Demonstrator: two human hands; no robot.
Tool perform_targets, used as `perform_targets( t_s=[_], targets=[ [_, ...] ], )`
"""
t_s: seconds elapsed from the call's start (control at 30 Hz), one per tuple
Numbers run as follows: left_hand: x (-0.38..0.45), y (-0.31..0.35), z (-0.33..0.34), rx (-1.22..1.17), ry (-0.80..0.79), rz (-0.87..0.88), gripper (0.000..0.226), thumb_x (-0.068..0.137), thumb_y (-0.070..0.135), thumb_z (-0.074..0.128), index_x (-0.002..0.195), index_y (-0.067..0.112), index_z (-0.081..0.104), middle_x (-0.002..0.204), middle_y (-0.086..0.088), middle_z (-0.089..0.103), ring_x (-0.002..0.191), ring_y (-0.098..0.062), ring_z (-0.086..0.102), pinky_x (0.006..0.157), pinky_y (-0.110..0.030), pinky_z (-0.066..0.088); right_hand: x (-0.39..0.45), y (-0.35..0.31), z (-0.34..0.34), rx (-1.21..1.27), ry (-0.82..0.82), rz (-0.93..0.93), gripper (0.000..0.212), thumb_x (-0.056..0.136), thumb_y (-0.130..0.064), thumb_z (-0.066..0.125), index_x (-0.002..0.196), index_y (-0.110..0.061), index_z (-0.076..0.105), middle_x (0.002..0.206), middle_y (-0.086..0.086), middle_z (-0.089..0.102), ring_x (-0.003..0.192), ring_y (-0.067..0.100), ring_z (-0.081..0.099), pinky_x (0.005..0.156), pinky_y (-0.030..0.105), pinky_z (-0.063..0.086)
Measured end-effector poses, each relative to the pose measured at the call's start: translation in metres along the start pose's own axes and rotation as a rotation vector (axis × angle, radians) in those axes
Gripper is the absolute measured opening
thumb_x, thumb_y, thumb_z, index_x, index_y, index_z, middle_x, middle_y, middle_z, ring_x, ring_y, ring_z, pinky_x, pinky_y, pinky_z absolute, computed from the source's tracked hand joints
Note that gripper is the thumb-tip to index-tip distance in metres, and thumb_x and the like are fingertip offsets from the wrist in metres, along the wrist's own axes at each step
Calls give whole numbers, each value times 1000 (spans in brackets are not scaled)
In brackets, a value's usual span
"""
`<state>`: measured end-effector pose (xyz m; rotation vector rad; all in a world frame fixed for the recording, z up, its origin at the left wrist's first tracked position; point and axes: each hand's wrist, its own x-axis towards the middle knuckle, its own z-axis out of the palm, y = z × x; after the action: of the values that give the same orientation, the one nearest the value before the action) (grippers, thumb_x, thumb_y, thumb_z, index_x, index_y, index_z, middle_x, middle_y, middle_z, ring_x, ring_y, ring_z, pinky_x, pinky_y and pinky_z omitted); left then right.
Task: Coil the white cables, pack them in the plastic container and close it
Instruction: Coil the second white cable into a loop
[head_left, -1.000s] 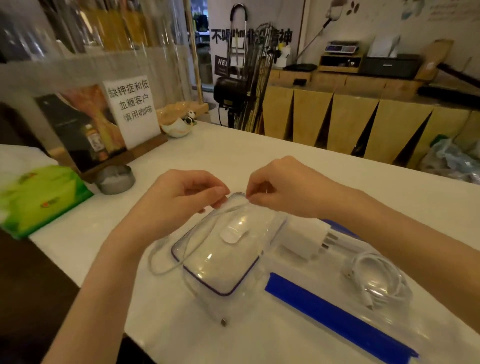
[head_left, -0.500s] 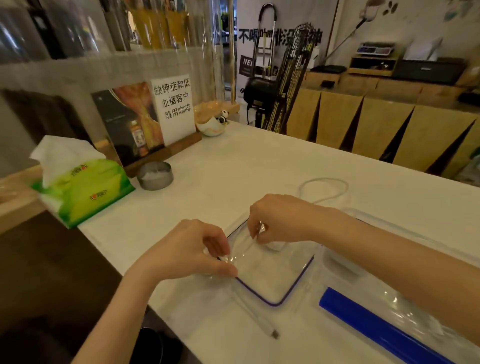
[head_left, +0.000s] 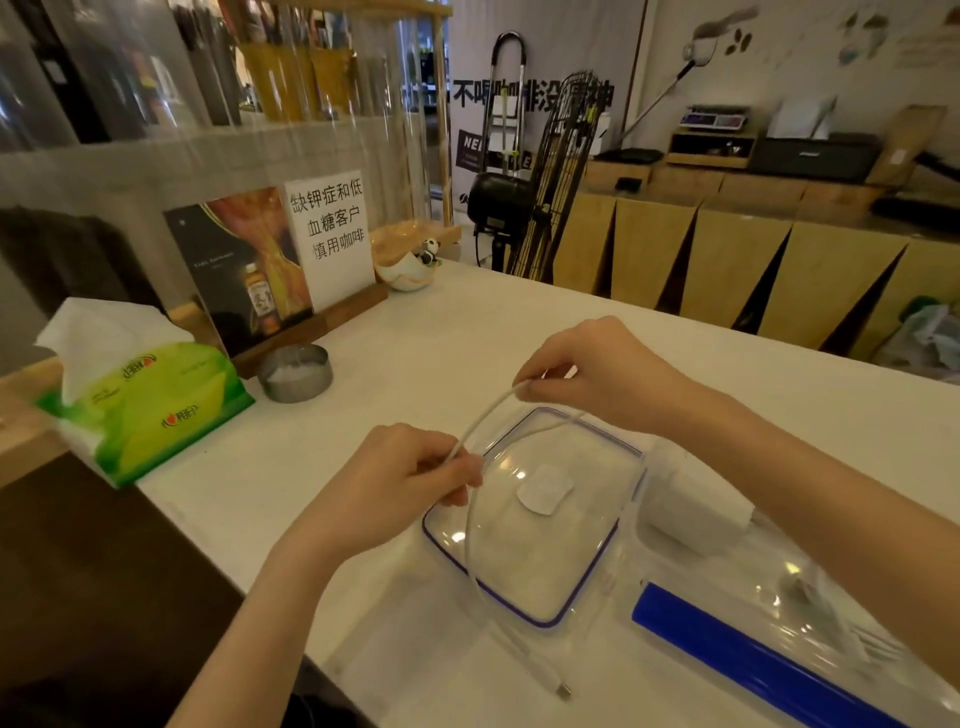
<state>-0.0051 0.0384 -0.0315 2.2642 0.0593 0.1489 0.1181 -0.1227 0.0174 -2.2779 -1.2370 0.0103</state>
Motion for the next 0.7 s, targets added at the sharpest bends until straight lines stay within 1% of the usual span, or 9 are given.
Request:
perform_targets(
  t_s=[0.13, 0.2, 0.27, 0.33, 0.43, 0.57, 0.63, 0.7],
  targets=[
    [10, 22, -8, -272, 127, 55, 29, 89, 23, 49, 74, 9, 69, 50, 1, 66, 51, -8, 61, 58, -10, 48, -2, 1, -16, 157, 177, 68, 18, 82, -20, 63, 97, -15, 70, 76, -5, 67, 73, 9, 64, 69, 19, 53],
    [16, 32, -10, -392, 164, 85, 29, 89, 23, 48, 72, 10, 68, 46, 0, 63, 48, -8, 58, 57, -9, 48, -2, 3, -23, 248, 295, 90, 16, 81, -19, 63, 95, -16, 70, 75, -8, 67, 72, 8, 65, 67, 17, 55],
    [22, 42, -9, -514, 144, 125, 29, 87, 27, 47, 69, 18, 68, 44, 1, 60, 46, -8, 54, 57, -13, 49, -2, 6, -28, 351, 395, 104, 13, 81, -16, 64, 93, -16, 69, 76, -7, 67, 70, 8, 66, 65, 13, 55],
    [28, 52, -9, -657, 73, 196, 31, 88, 32, 47, 66, 25, 67, 44, 0, 58, 46, -9, 52, 54, -17, 47, -3, 9, -34, 440, 461, 117, 12, 81, -12, 63, 91, -16, 68, 77, -4, 68, 71, 7, 67, 63, 11, 53],
    [37, 71, -9, -778, 1, 299, 35, 87, 29, 38, 67, 27, 67, 44, 0, 58, 45, -11, 52, 52, -19, 45, -5, 12, -41, 495, 475, 139, 13, 82, -10, 62, 93, -14, 68, 80, -2, 68, 70, 5, 66, 62, 13, 54],
    [48, 97, -5, -819, -38, 379, 34, 90, 31, 40, 69, 24, 65, 43, 1, 56, 39, -10, 49, 45, -18, 43, -6, 13, -44, 521, 457, 145, 13, 83, -11, 60, 94, -13, 67, 80, 0, 68, 65, 3, 65, 60, 16, 56],
    [53, 108, -2, -915, -59, 358, 33, 84, 33, 39, 67, 23, 65, 40, 3, 52, 33, -9, 44, 41, -18, 40, -7, 15, -43, 564, 441, 165, 13, 84, -12, 59, 94, -12, 67, 79, 1, 69, 65, 4, 65, 60, 18, 56],
    [60, 115, 1, -1034, -80, 297, 32, 83, 35, 40, 69, 20, 65, 36, 4, 47, 30, -7, 38, 38, -17, 36, -7, 18, -41, 634, 468, 200, 12, 85, -15, 58, 92, -14, 68, 77, -1, 69, 65, 4, 65, 59, 18, 56]
  ],
)
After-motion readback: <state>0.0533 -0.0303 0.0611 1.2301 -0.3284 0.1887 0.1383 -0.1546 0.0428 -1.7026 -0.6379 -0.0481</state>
